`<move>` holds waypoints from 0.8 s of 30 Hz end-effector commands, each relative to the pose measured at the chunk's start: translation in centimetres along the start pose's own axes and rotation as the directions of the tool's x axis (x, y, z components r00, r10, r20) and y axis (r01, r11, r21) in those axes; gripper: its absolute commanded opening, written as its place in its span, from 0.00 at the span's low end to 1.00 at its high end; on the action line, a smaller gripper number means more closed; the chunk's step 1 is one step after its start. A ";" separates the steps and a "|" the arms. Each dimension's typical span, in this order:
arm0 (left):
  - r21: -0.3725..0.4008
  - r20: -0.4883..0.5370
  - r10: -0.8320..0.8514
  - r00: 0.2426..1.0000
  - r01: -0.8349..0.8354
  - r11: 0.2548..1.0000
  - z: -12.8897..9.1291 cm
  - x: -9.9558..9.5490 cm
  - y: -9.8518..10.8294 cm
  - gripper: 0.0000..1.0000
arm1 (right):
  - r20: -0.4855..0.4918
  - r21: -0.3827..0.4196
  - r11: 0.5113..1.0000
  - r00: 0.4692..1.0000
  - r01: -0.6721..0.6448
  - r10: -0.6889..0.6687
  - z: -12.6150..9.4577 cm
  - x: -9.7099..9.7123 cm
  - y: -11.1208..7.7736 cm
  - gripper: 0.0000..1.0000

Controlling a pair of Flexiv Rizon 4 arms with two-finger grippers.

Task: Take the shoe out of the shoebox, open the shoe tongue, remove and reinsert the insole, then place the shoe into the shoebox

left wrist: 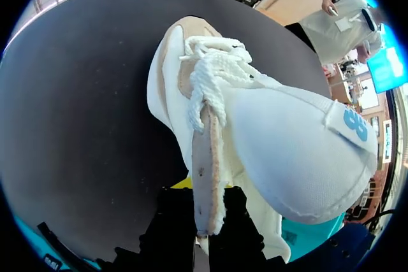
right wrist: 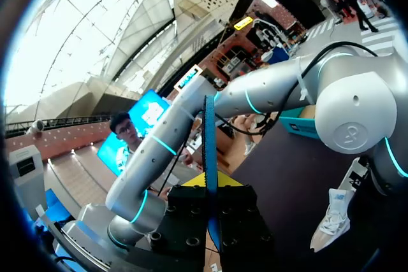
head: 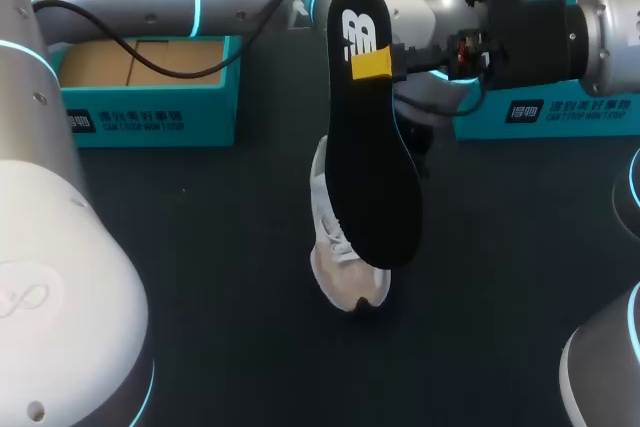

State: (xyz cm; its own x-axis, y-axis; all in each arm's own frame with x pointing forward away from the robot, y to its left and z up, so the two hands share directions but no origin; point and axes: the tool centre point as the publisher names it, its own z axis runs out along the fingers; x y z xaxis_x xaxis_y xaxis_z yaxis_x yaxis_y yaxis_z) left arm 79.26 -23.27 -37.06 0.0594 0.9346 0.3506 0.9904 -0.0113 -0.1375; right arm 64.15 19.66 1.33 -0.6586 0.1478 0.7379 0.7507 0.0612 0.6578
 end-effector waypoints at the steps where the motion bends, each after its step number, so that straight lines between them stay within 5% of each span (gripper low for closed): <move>1: -0.001 -0.017 0.005 1.000 -0.005 1.000 0.6 -0.9 -0.2 0.00 | 0.002 0.002 1.000 1.000 -0.002 0.002 0.4 -0.1 0.2 0.00; 9: 0.013 -0.042 0.000 0.999 0.001 1.000 1.9 -1.7 -0.6 0.00 | 0.002 0.002 1.000 1.000 -0.002 0.002 0.4 -0.1 0.2 0.00; 10: 0.018 -0.043 -0.001 0.999 0.001 1.000 1.9 -1.7 -0.6 0.11 | 0.002 0.002 1.000 1.000 -0.002 0.002 0.4 -0.1 0.2 0.00; 11: 0.019 -0.044 -0.002 0.999 0.003 1.000 1.8 -1.6 -0.6 0.38 | 0.002 0.002 1.000 1.000 -0.002 0.002 0.4 -0.1 0.2 0.00; 12: 0.030 -0.043 0.009 0.999 -0.007 1.000 1.6 -1.5 -0.5 1.00 | 0.002 0.002 1.000 1.000 -0.002 0.002 0.4 -0.1 0.2 0.00; 24: 0.095 0.135 -0.048 0.990 0.035 0.995 -3.1 -0.7 1.2 1.00 | 0.002 0.002 1.000 1.000 -0.002 0.002 0.4 -0.1 0.2 0.00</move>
State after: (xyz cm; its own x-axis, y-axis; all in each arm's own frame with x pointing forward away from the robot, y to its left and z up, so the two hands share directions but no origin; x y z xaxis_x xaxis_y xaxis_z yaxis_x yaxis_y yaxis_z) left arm 80.59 -25.79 -35.77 0.0047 0.9620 0.2730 0.9759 0.0551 -0.2110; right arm 64.15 19.66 1.34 -0.6586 0.1478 0.7379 0.7507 0.0612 0.6578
